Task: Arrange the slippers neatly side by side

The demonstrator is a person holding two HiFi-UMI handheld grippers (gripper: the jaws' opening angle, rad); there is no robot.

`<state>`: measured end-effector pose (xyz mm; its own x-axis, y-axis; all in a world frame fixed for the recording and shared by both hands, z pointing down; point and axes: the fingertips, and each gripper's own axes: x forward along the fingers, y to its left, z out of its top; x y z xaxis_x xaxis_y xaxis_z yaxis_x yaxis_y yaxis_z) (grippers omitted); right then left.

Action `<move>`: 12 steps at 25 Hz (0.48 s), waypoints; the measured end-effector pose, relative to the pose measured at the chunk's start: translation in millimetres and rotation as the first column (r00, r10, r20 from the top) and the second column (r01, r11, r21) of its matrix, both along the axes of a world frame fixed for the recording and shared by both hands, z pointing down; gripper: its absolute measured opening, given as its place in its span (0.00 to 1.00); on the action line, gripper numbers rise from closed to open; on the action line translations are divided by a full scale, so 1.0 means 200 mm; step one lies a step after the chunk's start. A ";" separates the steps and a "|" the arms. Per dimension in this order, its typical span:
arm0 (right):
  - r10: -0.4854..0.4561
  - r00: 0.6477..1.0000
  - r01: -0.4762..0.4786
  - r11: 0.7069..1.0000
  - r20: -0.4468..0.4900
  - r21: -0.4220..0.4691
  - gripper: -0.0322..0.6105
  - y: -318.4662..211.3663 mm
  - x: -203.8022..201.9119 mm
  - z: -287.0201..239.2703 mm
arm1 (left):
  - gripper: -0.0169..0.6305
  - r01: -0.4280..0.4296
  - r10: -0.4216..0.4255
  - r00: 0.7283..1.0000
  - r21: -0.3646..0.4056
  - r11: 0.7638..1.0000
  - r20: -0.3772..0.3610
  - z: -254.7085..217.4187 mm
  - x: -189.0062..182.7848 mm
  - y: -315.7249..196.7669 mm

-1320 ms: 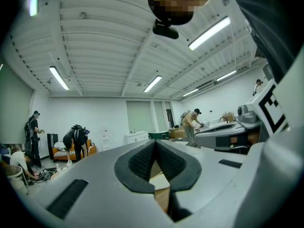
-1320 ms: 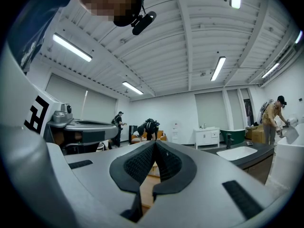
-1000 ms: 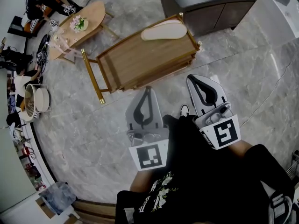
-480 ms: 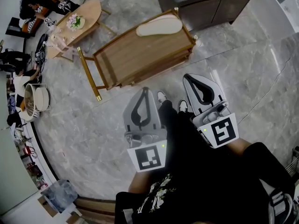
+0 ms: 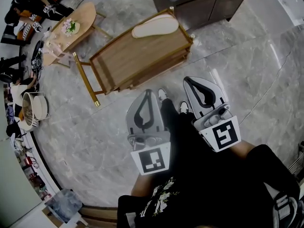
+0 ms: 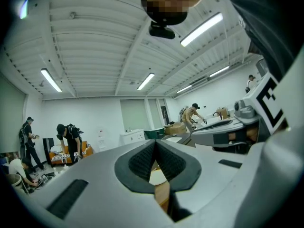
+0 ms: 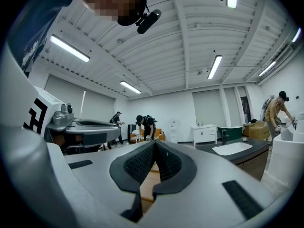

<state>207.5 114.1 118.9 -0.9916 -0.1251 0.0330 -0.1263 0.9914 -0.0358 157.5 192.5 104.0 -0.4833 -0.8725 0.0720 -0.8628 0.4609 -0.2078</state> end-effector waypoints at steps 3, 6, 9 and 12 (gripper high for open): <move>0.019 1.000 -0.019 1.000 -0.007 -0.002 0.05 -0.02 0.01 0.01 | 0.03 -0.022 0.022 1.000 -0.001 1.000 -0.007 0.01 0.01 -0.03; 0.026 1.000 -0.026 1.000 -0.005 0.005 0.05 -0.04 0.01 -0.01 | 0.03 -0.029 0.029 0.999 0.004 1.000 -0.015 0.00 -0.01 -0.04; 0.029 0.999 -0.029 1.000 -0.018 0.000 0.05 -0.05 0.02 0.00 | 0.03 -0.019 0.019 0.999 0.015 1.000 -0.034 0.00 -0.03 -0.05; 0.019 1.000 -0.019 0.999 -0.005 -0.029 0.05 -0.05 0.00 0.02 | 0.03 -0.013 0.013 0.999 -0.004 1.000 -0.042 0.01 -0.03 -0.05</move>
<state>207.0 103.6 123.5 -0.9889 -0.1427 0.0418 -0.1452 0.9874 -0.0633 150.7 182.5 106.9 -0.4687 -0.8782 0.0956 -0.8765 0.4489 -0.1735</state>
